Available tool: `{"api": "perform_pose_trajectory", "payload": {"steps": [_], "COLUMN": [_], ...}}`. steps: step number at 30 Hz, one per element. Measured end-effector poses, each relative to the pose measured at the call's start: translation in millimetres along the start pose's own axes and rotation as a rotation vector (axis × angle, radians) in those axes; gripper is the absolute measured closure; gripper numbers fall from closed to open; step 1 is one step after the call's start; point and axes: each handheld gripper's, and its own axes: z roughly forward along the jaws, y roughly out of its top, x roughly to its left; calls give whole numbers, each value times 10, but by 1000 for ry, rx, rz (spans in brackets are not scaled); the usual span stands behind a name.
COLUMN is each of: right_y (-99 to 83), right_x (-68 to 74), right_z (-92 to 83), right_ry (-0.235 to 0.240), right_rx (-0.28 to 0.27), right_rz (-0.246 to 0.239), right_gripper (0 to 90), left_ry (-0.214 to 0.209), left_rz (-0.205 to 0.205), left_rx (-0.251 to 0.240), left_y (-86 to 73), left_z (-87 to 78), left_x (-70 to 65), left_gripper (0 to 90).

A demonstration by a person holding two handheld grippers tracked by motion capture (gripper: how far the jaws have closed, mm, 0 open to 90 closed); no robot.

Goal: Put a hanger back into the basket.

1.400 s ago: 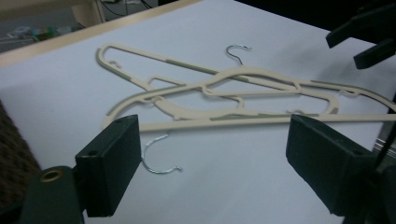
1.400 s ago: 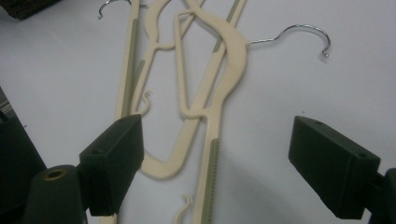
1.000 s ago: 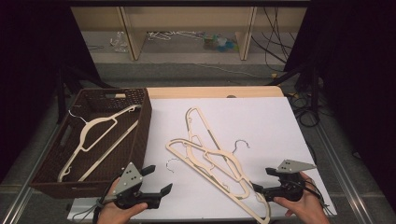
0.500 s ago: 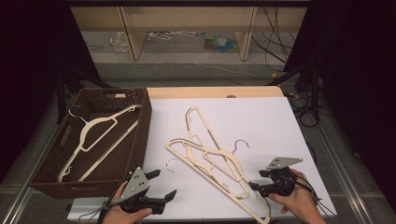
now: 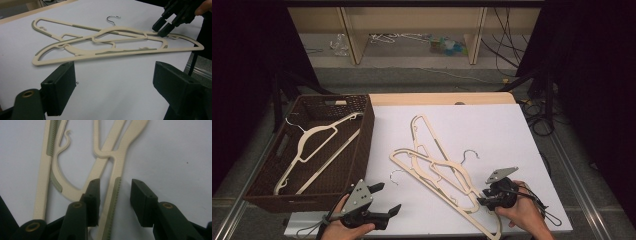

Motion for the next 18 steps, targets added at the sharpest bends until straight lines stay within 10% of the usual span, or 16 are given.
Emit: {"api": "perform_pose_trajectory", "payload": {"steps": [18], "right_y": [85], "right_x": [-11], "right_z": [18], "right_ry": [-13], "right_rx": [72], "right_rz": [44], "right_gripper": [757], "left_ry": [4], "left_rz": [-14], "left_rx": [2], "left_y": [-19], "left_z": [12], "left_x": [11], "left_gripper": [196]}}
